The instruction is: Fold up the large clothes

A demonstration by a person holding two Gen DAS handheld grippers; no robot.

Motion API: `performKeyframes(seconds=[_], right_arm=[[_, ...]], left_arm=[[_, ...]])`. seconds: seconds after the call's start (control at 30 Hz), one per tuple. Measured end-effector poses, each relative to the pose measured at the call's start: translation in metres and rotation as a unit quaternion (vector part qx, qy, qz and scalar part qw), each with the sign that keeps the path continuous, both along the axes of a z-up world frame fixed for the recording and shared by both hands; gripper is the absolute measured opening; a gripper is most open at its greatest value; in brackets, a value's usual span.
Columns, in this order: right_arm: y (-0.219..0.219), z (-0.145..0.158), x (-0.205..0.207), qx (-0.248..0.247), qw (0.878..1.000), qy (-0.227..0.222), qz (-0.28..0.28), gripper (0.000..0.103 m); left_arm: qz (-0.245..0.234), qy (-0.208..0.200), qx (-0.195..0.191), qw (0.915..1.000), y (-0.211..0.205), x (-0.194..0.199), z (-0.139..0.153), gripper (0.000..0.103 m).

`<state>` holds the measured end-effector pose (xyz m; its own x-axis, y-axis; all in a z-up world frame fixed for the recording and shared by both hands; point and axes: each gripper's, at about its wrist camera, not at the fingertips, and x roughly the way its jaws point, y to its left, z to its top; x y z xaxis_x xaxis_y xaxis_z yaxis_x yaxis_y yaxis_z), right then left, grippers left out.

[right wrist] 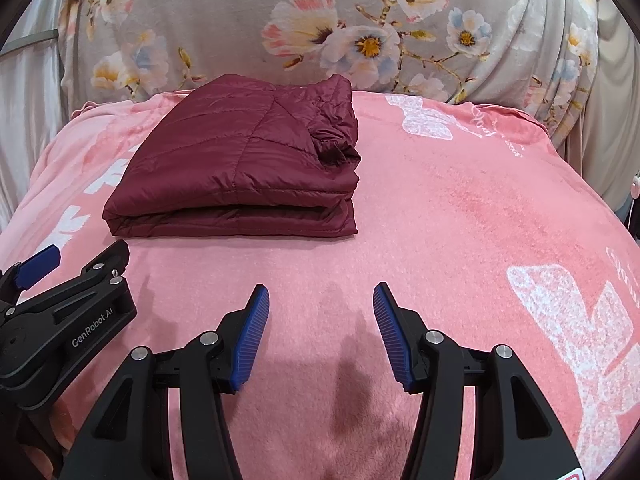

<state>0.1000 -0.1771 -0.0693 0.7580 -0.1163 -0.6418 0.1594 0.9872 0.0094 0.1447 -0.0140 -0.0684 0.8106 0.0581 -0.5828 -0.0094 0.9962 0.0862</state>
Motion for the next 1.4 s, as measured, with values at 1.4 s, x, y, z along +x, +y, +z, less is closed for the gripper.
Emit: performKeyframes(seconds=[1.4], right_arm=[[-0.0013, 0.0004, 0.0002, -0.007, 1.0, -0.002, 0.001, 0.053]], left_arm=[[-0.005, -0.005, 0.004, 1.0, -0.0027, -0.0013, 0.0005, 0.078]])
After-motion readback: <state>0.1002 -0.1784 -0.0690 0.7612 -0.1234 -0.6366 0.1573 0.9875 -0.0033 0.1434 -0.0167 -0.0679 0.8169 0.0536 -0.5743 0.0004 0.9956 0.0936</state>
